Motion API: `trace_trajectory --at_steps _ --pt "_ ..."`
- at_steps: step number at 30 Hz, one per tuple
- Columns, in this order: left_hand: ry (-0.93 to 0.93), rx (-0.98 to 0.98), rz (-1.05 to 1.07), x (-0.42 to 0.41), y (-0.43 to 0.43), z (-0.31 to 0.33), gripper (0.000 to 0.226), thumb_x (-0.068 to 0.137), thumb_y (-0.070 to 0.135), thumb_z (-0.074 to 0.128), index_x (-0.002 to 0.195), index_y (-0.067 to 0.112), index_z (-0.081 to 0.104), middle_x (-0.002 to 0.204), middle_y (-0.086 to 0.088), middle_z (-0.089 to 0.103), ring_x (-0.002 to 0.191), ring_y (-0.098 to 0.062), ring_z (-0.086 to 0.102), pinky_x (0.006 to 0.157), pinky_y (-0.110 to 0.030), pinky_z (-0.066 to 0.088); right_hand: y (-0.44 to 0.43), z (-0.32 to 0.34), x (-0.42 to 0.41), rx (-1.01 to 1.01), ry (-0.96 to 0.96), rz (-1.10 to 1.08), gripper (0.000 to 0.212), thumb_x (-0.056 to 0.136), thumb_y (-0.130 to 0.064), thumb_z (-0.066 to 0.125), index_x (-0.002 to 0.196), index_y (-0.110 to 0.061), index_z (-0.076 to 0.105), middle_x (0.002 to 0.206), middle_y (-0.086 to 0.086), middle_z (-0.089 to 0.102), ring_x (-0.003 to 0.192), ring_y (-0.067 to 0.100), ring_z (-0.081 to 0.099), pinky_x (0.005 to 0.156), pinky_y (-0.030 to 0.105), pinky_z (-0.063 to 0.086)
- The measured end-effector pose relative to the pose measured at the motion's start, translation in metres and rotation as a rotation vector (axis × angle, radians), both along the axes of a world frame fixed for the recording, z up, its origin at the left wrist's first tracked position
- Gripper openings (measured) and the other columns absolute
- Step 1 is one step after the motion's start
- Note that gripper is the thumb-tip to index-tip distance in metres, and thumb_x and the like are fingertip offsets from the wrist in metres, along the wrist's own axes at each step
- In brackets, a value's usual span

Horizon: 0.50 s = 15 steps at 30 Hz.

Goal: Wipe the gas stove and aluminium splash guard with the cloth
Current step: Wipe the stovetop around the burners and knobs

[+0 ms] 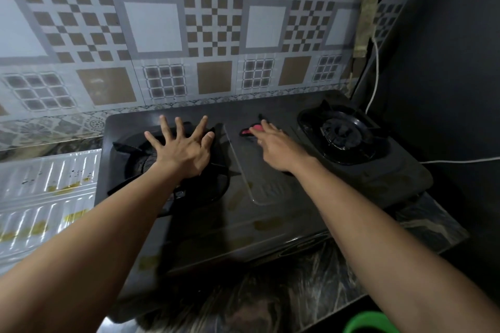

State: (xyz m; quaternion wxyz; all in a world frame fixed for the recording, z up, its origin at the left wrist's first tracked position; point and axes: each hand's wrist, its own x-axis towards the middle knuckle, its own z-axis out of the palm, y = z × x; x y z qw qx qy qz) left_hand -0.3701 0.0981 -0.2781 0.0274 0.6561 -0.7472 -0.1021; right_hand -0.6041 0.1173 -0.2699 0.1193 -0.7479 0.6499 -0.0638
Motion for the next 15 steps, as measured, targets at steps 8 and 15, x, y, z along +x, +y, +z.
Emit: trace_trajectory --at_steps 8,15 --pt "-0.019 -0.106 -0.026 -0.002 0.005 0.006 0.07 0.095 0.062 0.002 0.156 0.029 -0.008 0.166 -0.009 -0.006 0.149 -0.036 -0.02 0.11 -0.073 -0.011 0.027 0.002 -0.053 0.047 0.024 -0.246 0.052 0.105 -0.017 0.032 0.156 -0.017 0.02 0.165 0.014 0.006 0.151 0.032 0.012 0.12 0.043 0.018" --pt "0.079 -0.058 -0.099 -0.009 0.029 0.0 0.08 0.095 0.063 0.006 0.156 0.014 -0.009 0.165 -0.007 -0.012 0.151 -0.028 -0.015 0.115 -0.065 -0.008 0.078 -0.008 -0.05 -0.004 -0.054 -0.276 0.049 0.106 -0.019 0.031 0.154 -0.018 0.026 0.165 0.012 0.011 0.151 0.027 0.012 0.12 0.041 0.017"
